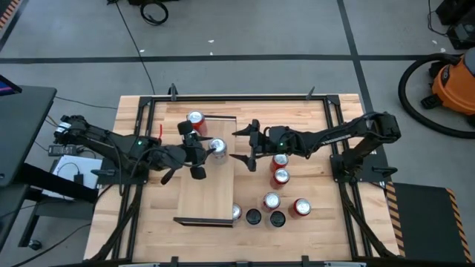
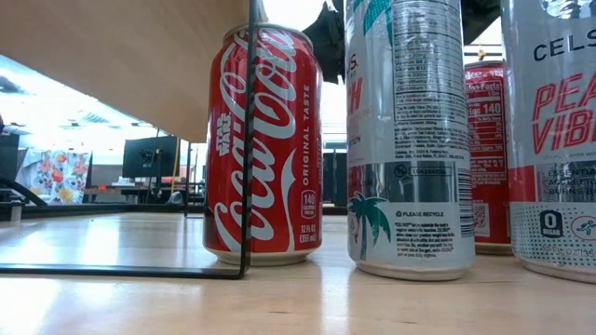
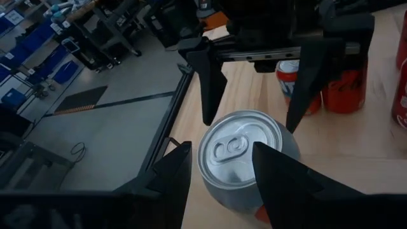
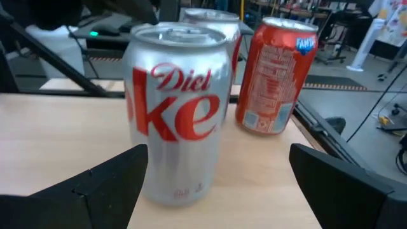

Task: Place canned beverage on shelf
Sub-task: Put the silver soda can on the shelf aligned with the other silver soda can

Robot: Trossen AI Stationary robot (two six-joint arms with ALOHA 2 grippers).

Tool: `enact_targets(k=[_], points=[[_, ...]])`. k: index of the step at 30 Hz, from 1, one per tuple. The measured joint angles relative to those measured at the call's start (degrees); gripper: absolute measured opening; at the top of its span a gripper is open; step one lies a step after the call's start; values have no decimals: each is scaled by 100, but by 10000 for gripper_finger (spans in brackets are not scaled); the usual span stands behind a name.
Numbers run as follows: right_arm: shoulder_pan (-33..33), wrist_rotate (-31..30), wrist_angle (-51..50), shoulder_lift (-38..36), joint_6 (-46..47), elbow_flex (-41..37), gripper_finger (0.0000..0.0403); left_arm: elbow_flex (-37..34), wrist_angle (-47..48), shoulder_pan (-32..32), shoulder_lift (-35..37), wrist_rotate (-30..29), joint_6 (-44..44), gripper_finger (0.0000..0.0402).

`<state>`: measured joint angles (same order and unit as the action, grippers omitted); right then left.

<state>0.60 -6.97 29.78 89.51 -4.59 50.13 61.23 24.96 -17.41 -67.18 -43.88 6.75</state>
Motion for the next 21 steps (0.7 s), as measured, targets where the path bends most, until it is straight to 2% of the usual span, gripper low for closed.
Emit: enact_targets(k=[11,21], points=[[-83,509,105,40,188,0,393,2,52,93,4,-15,36,176],[-328,558,144,40,213,0,387,2,56,92,4,-15,41,176]])
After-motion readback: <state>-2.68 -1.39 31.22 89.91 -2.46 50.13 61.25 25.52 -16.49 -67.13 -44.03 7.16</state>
